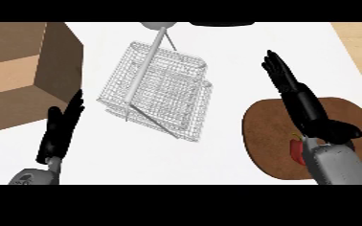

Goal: Pick the bell pepper from the cutting board and place it in the tiered basket

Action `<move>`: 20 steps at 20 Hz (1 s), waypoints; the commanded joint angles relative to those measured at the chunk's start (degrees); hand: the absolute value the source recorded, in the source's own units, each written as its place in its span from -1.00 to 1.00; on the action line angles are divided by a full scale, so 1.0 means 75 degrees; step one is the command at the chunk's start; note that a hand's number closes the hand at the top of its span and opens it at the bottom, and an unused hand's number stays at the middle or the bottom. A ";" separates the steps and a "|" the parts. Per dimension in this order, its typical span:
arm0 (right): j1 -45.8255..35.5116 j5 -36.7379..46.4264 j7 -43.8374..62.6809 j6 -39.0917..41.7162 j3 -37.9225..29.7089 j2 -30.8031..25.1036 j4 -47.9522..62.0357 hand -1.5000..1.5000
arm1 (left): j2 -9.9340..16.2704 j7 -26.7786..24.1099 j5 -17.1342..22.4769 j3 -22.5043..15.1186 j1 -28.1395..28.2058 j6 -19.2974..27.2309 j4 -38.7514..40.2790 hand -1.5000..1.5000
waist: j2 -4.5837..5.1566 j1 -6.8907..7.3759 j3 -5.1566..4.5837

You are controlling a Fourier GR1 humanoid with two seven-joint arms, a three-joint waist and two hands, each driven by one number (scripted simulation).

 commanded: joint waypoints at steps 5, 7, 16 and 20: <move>0.0913 0.1726 0.0046 -0.2835 -0.2025 -0.1228 -0.1145 1.00 | -0.0466 -0.0516 -0.0008 0.0282 0.0629 0.0691 0.0000 0.00 | -0.0345 -0.0665 -0.0064; 0.1542 0.2227 0.0807 -0.3877 -0.3111 -0.1647 -0.0095 1.00 | -0.0392 -0.0390 0.0171 0.0437 0.0686 0.0626 -0.0014 0.00 | -0.0316 -0.1469 -0.0155; 0.4414 0.1618 0.0001 -0.6106 -0.3992 0.1285 -0.4105 -1.00 | -0.1083 -0.1260 -0.0066 -0.0215 0.1558 0.0692 -0.0693 0.00 | -0.0202 -0.0352 -0.0020; 0.6107 0.2956 0.1571 -0.5656 -0.2938 0.1115 -0.4753 -1.00 | -0.1097 -0.1339 -0.0131 -0.0178 0.1288 0.0684 -0.0421 0.00 | -0.0099 -0.0225 -0.0055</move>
